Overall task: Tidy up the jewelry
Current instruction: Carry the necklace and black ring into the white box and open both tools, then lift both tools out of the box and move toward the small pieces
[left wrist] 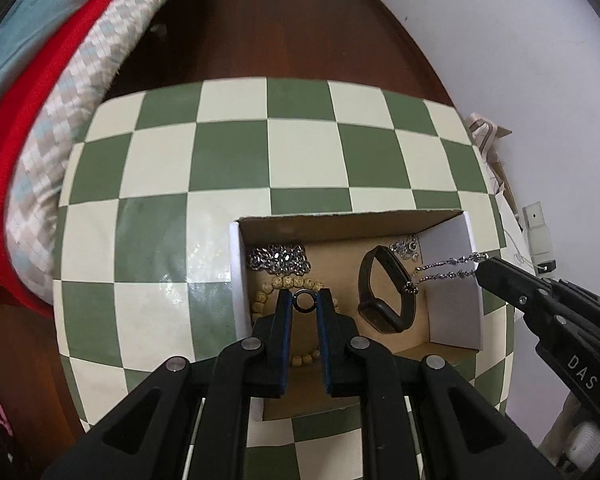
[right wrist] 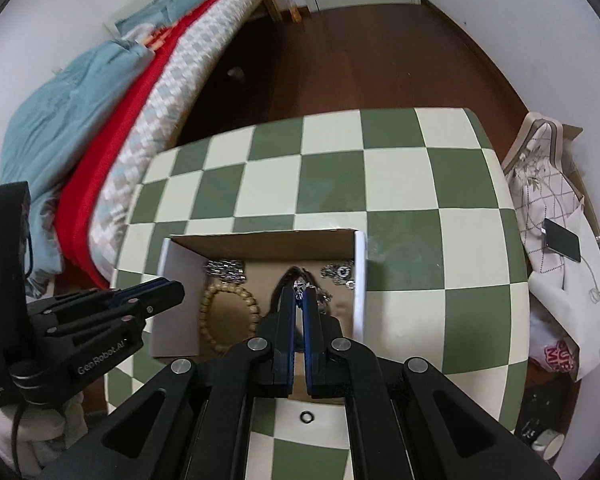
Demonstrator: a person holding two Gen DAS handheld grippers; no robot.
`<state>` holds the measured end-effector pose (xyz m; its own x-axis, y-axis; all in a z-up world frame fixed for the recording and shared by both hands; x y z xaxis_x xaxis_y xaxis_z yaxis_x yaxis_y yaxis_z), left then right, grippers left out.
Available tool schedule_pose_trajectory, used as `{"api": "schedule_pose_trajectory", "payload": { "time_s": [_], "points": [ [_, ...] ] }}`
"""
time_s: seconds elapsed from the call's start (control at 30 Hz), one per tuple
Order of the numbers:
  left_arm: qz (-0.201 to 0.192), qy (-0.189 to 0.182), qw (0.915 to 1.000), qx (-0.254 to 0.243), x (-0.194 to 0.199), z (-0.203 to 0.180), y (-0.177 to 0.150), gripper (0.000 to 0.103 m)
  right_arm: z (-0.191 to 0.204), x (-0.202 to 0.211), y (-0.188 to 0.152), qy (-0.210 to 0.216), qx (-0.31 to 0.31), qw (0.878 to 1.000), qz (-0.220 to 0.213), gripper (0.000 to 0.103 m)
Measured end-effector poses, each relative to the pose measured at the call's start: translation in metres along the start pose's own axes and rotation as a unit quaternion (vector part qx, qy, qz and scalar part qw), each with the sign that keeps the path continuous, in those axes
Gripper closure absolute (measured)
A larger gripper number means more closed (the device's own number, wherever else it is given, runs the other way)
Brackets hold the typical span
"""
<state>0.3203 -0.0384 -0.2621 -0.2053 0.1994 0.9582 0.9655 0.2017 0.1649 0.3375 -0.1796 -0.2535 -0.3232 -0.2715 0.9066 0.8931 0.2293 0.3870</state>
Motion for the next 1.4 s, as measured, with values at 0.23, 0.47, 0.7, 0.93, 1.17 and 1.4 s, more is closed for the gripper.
{"api": "schedule_pose_trajectory", "payload": {
  "time_s": [0.23,0.47,0.7,0.93,1.17,1.4],
  "points": [
    [-0.008,0.022,0.9997,0.006,0.006,0.002,0.003,0.062,-0.009,-0.005,0.003,-0.013,-0.005,0.999,0.029,0.098],
    [-0.049,0.039,0.9978,0.022,0.03,0.011,0.011,0.014,-0.009,0.009,0.001,-0.032,-0.004,0.999,0.026,0.046],
    [-0.099,0.089,0.9908,0.022,0.053,0.028,0.005,0.001,-0.004,0.021,-0.007,-0.08,0.015,0.996,0.033,0.006],
    [-0.13,0.128,0.9829,0.027,0.06,0.046,-0.022,0.001,0.01,0.016,-0.035,-0.12,0.031,0.991,0.053,0.0],
    [-0.146,0.125,0.9806,0.04,0.074,0.053,-0.047,0.001,0.017,0.026,-0.052,-0.134,0.02,0.99,0.039,0.0],
    [-0.177,0.107,0.9769,0.051,0.106,0.054,-0.071,0.001,0.024,0.055,-0.063,-0.151,0.02,0.988,0.009,0.0]
  ]
}}
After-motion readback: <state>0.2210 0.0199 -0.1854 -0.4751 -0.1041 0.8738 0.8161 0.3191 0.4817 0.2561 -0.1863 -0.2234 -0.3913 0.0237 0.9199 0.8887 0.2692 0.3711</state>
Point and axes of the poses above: each gripper's, at about its wrist camera, not at the fingertips, and x roughly against the way its jaws point, z to its left, y to its top, the point moved 6 cm from there along -x, roughly the way its jaws point, and after that the axes turned 14 degrees about x, right-handed, at the moved point
